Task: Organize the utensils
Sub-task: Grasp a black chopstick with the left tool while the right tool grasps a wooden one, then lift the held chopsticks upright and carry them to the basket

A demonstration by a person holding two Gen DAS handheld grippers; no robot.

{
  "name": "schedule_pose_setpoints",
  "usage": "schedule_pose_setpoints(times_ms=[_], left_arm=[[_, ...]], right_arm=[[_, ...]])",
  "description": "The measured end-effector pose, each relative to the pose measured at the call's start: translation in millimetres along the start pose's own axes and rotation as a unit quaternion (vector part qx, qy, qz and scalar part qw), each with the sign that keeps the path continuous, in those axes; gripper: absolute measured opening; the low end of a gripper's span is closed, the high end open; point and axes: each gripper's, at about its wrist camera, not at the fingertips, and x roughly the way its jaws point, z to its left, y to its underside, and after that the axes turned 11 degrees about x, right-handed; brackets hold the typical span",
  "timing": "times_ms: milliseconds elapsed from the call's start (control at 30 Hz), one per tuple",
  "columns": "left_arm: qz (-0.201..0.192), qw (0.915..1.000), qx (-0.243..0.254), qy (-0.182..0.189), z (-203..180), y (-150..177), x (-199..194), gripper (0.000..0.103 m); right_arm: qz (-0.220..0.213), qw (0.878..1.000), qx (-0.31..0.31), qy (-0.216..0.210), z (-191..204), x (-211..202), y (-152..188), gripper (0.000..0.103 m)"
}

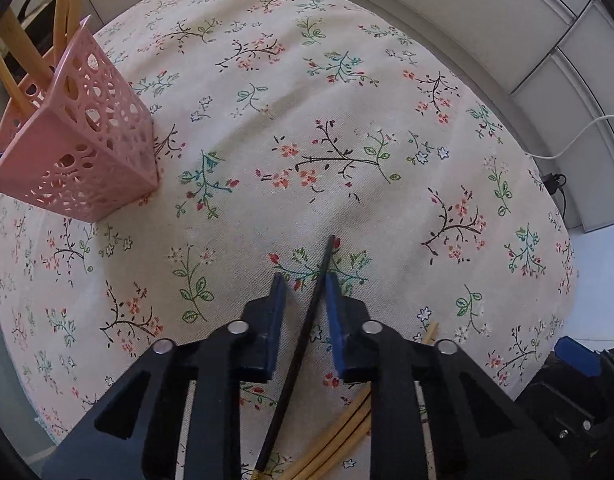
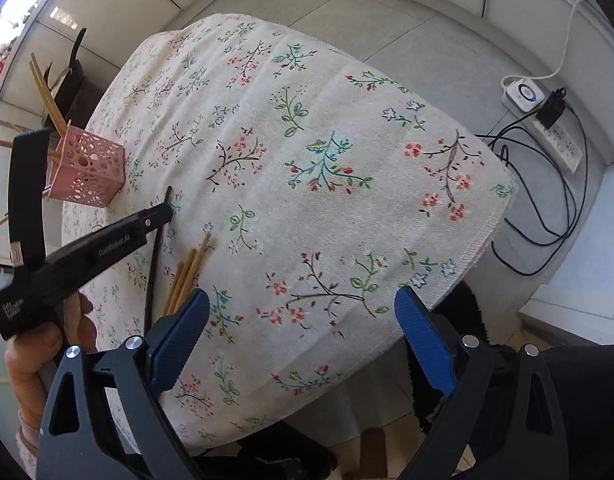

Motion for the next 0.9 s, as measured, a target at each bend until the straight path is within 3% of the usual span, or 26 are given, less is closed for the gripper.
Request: schedule_pose_setpoints(times_ms=[67,200,367,467,600,767,900], left_arm=[[-0.001,1.0000,0.007,-0.003,3,3,0,0.006],[-0.009,0.9991,0.013,-0.041,12,14,-2,0.004],[-0.040,0.9967,0.000,-0.071,28,32,-28,0.003],[-0.062,0.9949,-0.006,-0.080,34,45,-53,0.003],[-0.089,0.9921,-0.015,-0.087,35,54,-81,0.003],[-0.101,0.9901,-0.030,-0.093,43,63,-98,0.003],[-0.109,0.9890,-0.039,-0.092,45,62,-102,0.003]], right_arm=[[0.004,1.000,-0.001,-0.008,7,4,-1,0.091],[0.034,0.999,0.013,-0.031,22,19,-1,0.090],[0.055,0.996,0.043,-0.046,39,38,-8,0.077],[0.045,0.997,0.043,-0.037,51,43,-7,0.073],[0.034,0.999,0.024,-0.011,68,49,-5,0.048],[0.011,0.999,-0.012,0.028,85,53,1,0.042],[-0.013,0.998,-0.024,0.052,91,55,2,0.029]])
